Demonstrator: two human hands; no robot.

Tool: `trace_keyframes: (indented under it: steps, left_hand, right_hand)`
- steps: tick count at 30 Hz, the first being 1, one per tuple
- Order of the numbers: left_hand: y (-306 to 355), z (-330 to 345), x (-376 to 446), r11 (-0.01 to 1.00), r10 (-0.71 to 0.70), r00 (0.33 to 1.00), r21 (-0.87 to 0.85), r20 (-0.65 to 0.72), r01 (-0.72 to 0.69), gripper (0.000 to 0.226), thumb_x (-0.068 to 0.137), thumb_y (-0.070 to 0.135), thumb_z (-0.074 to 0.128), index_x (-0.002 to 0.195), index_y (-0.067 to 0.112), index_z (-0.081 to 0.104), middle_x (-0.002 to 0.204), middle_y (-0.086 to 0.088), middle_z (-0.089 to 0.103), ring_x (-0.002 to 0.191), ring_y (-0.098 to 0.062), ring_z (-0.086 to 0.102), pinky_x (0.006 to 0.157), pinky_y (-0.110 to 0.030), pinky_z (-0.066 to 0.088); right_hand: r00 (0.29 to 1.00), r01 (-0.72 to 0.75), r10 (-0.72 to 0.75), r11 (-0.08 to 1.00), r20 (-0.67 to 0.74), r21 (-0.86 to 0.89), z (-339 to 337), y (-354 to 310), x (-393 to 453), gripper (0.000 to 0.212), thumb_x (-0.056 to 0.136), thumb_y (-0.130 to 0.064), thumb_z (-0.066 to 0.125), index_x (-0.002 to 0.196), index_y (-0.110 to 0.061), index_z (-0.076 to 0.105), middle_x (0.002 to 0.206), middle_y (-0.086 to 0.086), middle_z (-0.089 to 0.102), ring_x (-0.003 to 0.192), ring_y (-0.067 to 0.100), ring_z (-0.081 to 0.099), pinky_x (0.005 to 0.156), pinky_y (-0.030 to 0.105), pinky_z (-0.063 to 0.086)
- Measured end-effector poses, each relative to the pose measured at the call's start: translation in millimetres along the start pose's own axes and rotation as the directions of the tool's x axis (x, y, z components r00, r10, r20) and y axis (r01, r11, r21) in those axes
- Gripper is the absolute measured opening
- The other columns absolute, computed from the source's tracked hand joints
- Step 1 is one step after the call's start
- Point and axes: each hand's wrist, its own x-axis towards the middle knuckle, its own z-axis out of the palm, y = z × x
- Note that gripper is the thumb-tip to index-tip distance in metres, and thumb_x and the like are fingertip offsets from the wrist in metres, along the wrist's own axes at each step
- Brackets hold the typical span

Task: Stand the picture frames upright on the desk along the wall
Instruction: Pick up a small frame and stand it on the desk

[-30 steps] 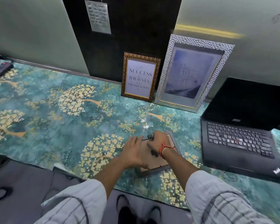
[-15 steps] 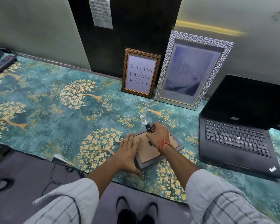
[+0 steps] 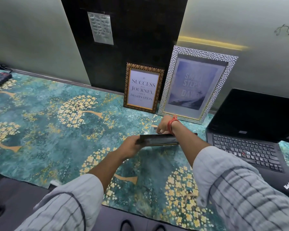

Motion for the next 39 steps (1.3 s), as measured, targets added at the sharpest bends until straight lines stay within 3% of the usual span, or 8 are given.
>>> trace_keyframes:
  steps: [4,9,14,18,23,25,29,39]
  left_hand:
    - [-1,-7,14,0.980,-0.050,0.996,-0.191,0.069,0.062,0.045,0.084,0.048,0.068,0.118,0.018,0.072,0.115,-0.009,0.074,0.107,-0.029,0.068,0.097,-0.046,0.052]
    - [-4,-9,28,0.925,-0.154,0.980,-0.330,0.126,0.188,0.027,0.093,0.017,0.067,0.118,0.007,0.069,0.113,-0.010,0.069,0.106,-0.026,0.064,0.094,-0.038,0.053]
    - [-1,-12,32,0.892,-0.213,0.968,-0.378,0.133,0.248,0.036,0.091,0.025,0.069,0.119,0.002,0.068,0.107,-0.009,0.070,0.099,-0.025,0.067,0.070,-0.019,0.053]
    - [0,-13,33,0.895,-0.253,0.956,-0.341,0.148,0.289,0.044,0.089,0.034,0.071,0.122,0.005,0.069,0.118,-0.010,0.072,0.103,-0.026,0.067,0.090,-0.034,0.052]
    - [-1,-18,35,0.858,-0.222,0.940,-0.407,0.260,0.315,0.084,0.051,0.061,0.088,0.118,0.014,0.071,0.121,-0.008,0.073,0.117,-0.027,0.063,0.111,-0.048,0.042]
    - [5,-20,37,0.799,-0.206,0.941,-0.508,0.270,0.320,0.098,0.033,0.075,0.084,0.111,0.017,0.071,0.117,-0.010,0.074,0.117,-0.031,0.062,0.109,-0.050,0.042]
    - [16,-26,42,0.574,-0.215,0.914,-0.713,0.343,0.403,0.104,0.065,0.092,0.044,0.121,0.007,0.070,0.119,-0.021,0.072,0.118,-0.037,0.063,0.106,-0.057,0.042]
    - [24,-21,43,0.478,-0.253,0.897,-0.759,0.363,0.442,0.123,0.067,0.096,0.033,0.136,-0.003,0.057,0.130,-0.029,0.063,0.123,-0.043,0.060,0.111,-0.062,0.037]
  right_hand:
    - [0.987,-0.050,0.050,0.999,0.151,-0.004,-21,-20,1,0.036,0.093,-0.019,0.059,0.124,0.000,0.055,0.100,0.014,0.062,0.064,0.019,0.056,0.045,0.028,0.051]
    - [0.984,0.018,-0.027,0.998,0.176,0.055,-27,-37,1,0.044,0.099,-0.026,0.050,0.134,0.000,0.048,0.127,0.014,0.055,0.072,0.023,0.070,0.047,0.026,0.053]
    - [0.919,0.297,-0.279,0.955,-0.277,0.023,-18,-32,10,0.029,0.093,-0.030,0.055,0.095,-0.005,0.069,0.091,0.009,0.071,0.085,0.025,0.067,0.083,0.039,0.056]
    - [0.679,0.413,-0.294,0.911,-0.673,0.018,-14,-6,-8,0.025,0.096,-0.031,0.050,0.097,-0.013,0.067,0.090,0.001,0.069,0.084,0.018,0.061,0.074,0.027,0.046]
    - [0.527,0.374,-0.094,0.918,-0.844,0.131,4,53,-9,0.041,0.093,-0.045,0.048,0.120,-0.016,0.055,0.122,0.005,0.058,0.113,0.021,0.051,0.099,0.040,0.042]
    - [0.587,0.397,0.023,0.863,-0.809,0.313,9,70,-9,0.045,0.094,-0.048,0.047,0.123,-0.014,0.053,0.125,0.006,0.056,0.116,0.021,0.051,0.099,0.037,0.041]
    - [0.815,0.406,0.013,0.700,-0.579,0.587,19,83,-6,0.043,0.096,-0.055,0.038,0.106,-0.019,0.058,0.108,0.001,0.066,0.102,0.021,0.062,0.089,0.033,0.046]
    - [0.879,0.357,-0.047,0.726,-0.474,0.588,13,87,-2,0.033,0.099,-0.053,0.032,0.111,-0.029,0.050,0.110,-0.001,0.061,0.102,0.019,0.057,0.094,0.032,0.042]
